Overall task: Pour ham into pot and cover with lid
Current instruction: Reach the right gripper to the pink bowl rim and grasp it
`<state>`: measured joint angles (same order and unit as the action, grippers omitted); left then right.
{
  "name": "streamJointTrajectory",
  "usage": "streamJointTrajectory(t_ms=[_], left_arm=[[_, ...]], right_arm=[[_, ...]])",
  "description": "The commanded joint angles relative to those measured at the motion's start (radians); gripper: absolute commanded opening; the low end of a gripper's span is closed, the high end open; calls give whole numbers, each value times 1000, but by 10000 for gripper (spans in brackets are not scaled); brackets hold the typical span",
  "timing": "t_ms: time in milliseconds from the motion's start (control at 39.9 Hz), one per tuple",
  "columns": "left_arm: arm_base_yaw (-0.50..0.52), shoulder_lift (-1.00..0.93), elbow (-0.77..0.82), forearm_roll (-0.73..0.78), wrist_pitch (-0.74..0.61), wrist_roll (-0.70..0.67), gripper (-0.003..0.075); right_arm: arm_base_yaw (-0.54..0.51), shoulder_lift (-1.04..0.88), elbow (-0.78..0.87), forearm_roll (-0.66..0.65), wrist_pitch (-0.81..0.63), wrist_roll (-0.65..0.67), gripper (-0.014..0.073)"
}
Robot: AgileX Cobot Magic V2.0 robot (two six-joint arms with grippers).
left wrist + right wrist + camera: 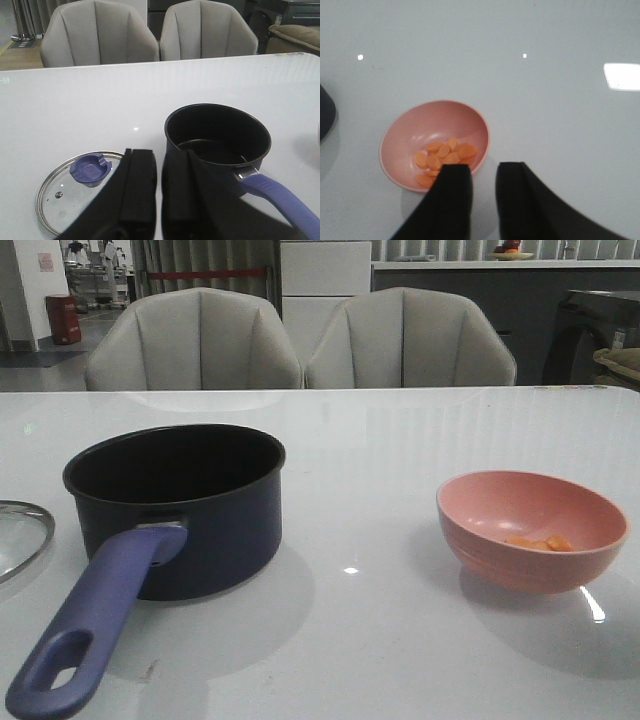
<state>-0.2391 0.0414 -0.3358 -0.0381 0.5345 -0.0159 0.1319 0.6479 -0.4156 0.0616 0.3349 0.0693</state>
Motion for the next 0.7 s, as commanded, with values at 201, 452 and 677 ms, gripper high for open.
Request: streamJointTrajectory(t_ms=[201, 452, 677], left_arm=[[1, 12, -25, -12, -75, -6, 144], [1, 12, -25, -12, -75, -6, 144], [1, 12, -25, -12, -75, -6, 144]], right_arm=[[-6, 341, -304, 6, 240, 1, 567], [-18, 600, -473, 29, 337, 7, 568], [-73, 784, -575, 74, 387, -6, 483]])
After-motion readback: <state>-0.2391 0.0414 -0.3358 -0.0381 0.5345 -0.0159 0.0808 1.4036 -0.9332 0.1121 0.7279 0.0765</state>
